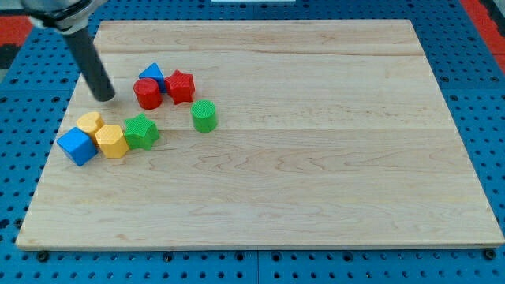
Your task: Slide the green circle to the bottom center
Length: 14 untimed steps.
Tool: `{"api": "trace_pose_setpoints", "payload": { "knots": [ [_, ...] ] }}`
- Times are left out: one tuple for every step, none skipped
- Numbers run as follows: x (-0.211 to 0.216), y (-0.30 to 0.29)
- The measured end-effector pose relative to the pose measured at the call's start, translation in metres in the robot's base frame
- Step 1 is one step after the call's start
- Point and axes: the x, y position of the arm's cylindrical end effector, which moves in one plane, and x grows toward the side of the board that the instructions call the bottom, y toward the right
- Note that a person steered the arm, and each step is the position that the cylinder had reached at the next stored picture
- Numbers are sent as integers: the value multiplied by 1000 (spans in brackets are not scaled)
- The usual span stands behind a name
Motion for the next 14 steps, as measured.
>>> {"api": "trace_pose_setpoints", "payload": {
  "knots": [
    [15, 97],
    [63, 169],
    [96, 191],
    [104, 155],
    [127, 174],
    [133, 294],
    [139, 380],
    [153, 357],
    [113, 351],
    [62, 433],
    [101, 454],
    [141, 418],
    [142, 417],
    [117, 409]
  ]
}}
